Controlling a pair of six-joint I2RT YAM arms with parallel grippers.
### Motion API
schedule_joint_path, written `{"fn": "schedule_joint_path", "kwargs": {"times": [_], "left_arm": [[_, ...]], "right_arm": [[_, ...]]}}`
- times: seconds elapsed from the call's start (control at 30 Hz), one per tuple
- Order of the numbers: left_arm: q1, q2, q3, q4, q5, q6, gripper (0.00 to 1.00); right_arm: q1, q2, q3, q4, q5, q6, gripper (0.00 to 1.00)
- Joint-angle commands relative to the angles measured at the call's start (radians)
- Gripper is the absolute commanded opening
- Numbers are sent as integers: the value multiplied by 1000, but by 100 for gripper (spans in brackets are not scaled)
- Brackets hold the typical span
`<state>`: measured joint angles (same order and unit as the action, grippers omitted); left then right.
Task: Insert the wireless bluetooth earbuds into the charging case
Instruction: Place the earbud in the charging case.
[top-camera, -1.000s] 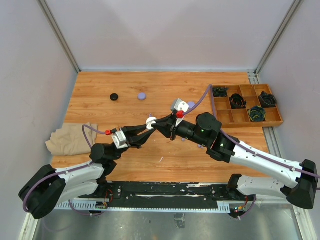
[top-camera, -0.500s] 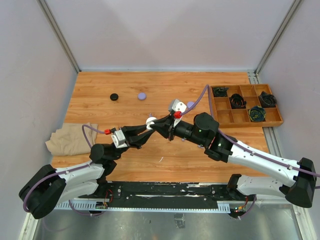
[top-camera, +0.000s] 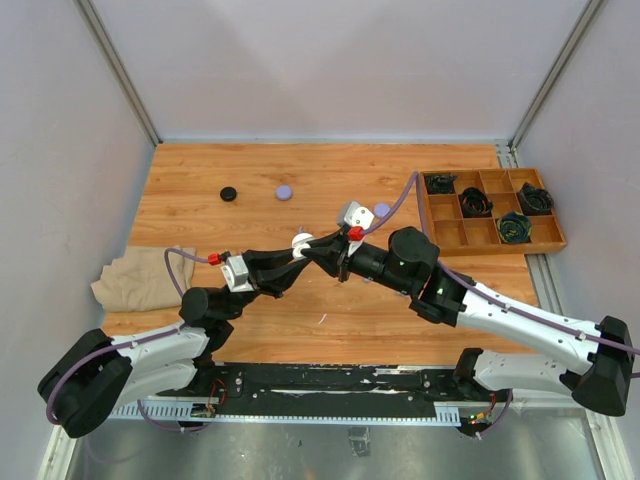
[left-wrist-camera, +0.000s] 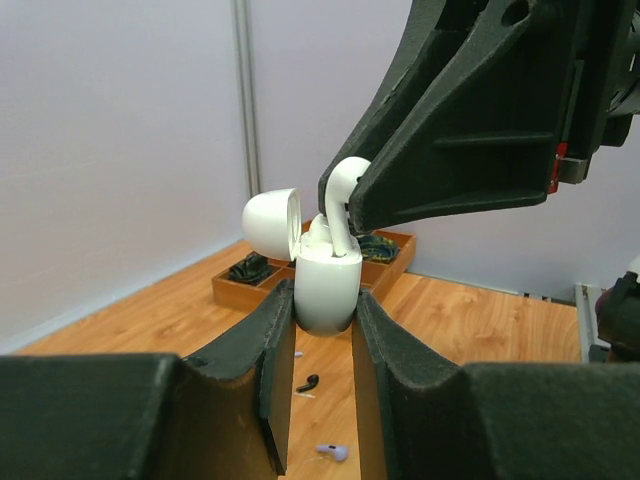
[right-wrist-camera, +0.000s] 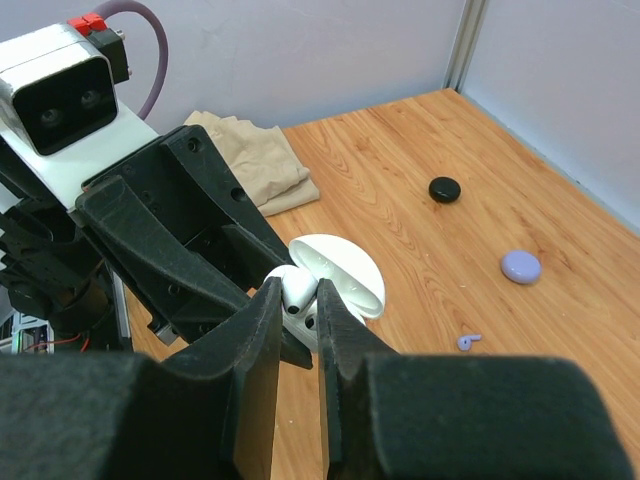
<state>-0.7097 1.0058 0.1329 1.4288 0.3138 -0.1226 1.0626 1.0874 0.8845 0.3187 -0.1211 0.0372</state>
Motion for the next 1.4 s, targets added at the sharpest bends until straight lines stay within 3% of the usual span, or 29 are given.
{"fn": "schedule_joint_path", "kwargs": {"times": [0.0, 0.9, 1.37], "left_arm": [[-4, 4, 35, 55, -34, -21, 0], [-4, 3, 29, 93, -67, -63, 0], [-4, 10, 22, 87, -59, -57, 0]], "right_arm": [[16, -28, -25, 6, 32, -30, 13], [17, 5, -61, 20, 36, -27, 15], [18, 13, -58, 13, 33, -28, 24]]}}
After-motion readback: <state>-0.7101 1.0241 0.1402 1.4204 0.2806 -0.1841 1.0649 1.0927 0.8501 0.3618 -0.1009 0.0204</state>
